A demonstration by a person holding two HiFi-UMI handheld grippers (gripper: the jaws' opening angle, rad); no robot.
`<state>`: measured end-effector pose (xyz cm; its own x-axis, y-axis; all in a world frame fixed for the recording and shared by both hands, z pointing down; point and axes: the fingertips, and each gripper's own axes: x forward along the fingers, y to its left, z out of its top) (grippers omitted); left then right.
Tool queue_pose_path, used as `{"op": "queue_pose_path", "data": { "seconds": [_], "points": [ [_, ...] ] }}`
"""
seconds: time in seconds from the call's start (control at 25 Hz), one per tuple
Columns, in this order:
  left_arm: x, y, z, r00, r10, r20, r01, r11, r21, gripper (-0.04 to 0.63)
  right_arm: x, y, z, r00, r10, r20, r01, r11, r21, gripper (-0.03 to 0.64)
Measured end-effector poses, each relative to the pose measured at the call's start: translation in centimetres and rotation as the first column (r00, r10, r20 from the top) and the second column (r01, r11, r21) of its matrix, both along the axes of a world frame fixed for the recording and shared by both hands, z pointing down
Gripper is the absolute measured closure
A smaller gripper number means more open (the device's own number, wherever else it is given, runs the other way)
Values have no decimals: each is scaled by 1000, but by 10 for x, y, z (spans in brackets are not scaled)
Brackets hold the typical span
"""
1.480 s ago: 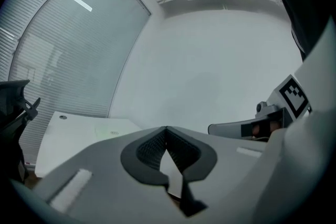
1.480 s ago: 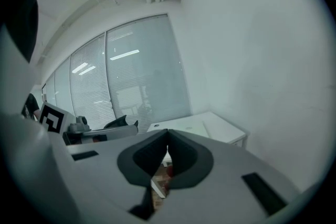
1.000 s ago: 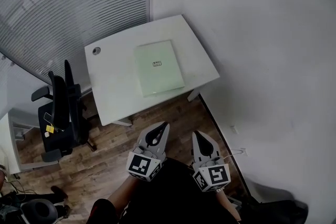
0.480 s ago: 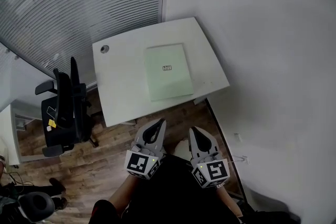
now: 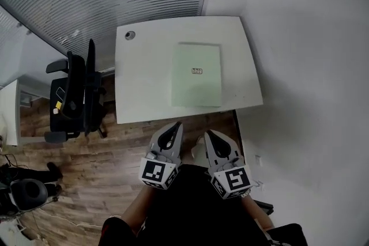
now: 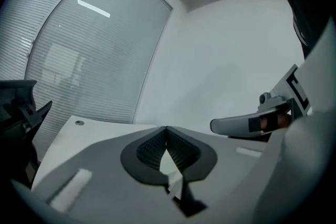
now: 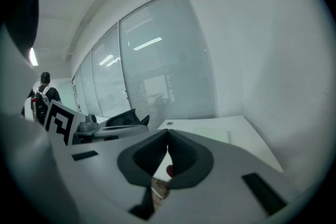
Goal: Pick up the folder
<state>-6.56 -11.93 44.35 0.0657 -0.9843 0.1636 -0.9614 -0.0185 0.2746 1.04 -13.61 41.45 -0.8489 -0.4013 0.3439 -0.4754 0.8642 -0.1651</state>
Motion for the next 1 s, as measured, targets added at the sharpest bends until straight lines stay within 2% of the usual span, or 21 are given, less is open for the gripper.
{"op": "queue_pose_path", "data": {
  "seconds": [0.12, 0.32, 0.6, 0.8, 1.0],
  "points": [
    [-4, -10, 10, 998, -60, -4, 60, 998, -36, 591, -9, -5, 2, 996, -92, -10, 92, 996, -5, 615],
    [2, -37, 31, 997, -76, 24, 78, 994, -80, 591, -4, -25, 19, 988, -154, -21, 153, 987, -41, 617],
    [-3, -69, 62, 994, -98, 41, 103, 986, -134, 591, 9, -64, 52, 986, -148, -71, 142, 986, -88, 615],
    [-6, -89, 96, 996, -66, 64, 77, 979, -187, 591, 13, -74, 79, 983, -163, -85, 155, 983, -93, 617],
    [-20, -113, 144, 994, -62, 95, 84, 963, -254, 591, 5, -82, 103, 994, -88, -60, 78, 985, -154, 615]
  ]
}}
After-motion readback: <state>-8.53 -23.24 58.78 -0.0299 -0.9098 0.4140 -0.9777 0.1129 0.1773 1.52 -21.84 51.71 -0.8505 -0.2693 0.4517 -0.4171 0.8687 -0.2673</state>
